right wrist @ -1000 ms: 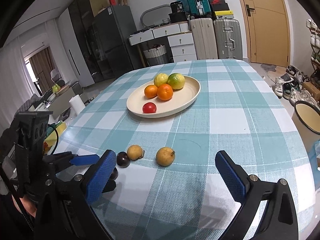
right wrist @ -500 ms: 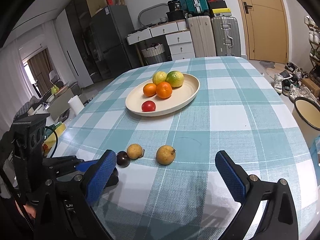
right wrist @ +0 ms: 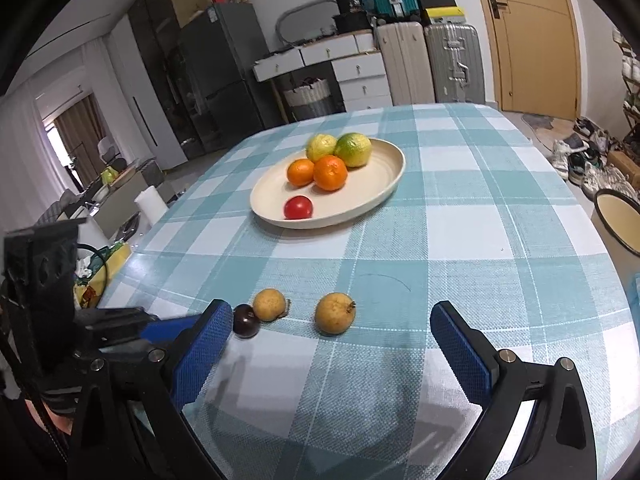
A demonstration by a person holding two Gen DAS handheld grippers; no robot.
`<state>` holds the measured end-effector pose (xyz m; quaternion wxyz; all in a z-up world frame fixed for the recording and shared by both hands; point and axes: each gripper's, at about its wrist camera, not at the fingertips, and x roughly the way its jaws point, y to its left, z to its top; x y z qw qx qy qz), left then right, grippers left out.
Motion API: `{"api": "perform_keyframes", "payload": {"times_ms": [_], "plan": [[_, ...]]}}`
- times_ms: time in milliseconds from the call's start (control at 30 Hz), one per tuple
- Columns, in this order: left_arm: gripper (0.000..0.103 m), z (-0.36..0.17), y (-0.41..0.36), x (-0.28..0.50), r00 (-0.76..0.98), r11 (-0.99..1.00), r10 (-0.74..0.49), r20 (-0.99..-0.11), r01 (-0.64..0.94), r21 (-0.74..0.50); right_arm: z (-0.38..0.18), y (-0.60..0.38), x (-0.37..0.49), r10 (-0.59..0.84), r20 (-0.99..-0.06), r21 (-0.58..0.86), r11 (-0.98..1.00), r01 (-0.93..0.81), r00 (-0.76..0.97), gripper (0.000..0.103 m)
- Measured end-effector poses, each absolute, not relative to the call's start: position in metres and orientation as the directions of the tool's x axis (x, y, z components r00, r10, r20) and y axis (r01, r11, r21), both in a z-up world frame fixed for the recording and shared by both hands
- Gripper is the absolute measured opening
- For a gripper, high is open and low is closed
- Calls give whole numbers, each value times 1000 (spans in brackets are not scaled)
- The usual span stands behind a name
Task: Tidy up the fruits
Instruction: 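Grasp a dark plum with the left tool while the right tool grasps the pear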
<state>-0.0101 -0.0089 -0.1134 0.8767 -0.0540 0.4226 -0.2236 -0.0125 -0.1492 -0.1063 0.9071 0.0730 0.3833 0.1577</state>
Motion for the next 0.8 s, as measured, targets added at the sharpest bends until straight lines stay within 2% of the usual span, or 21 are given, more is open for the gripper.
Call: {"api": "perform_keyframes", "payload": {"times_ms": [400, 500, 633, 700, 800], "plan": [[22, -88, 39, 14, 603, 913, -408, -686, 262, -312, -121, -139, 8, 356, -708, 242, 933, -265, 610, 99], [22, -87, 45, 23, 598, 907, -419, -683, 246, -342, -127, -133, 15, 343, -733, 216, 936, -278, 588, 80], [22, -88, 49, 32, 594, 908, -417, -688, 234, -348, -135, -127, 20, 348, -757, 206, 931, -303, 553, 69], [22, -89, 49, 36, 592, 910, -412, -693, 227, -347, -136, -123, 19, 319, -765, 159, 935, -316, 560, 67], [22, -92, 49, 42, 585, 907, -416, -696, 221, -358, -136, -124, 20, 327, -763, 165, 933, -321, 557, 51]]}}
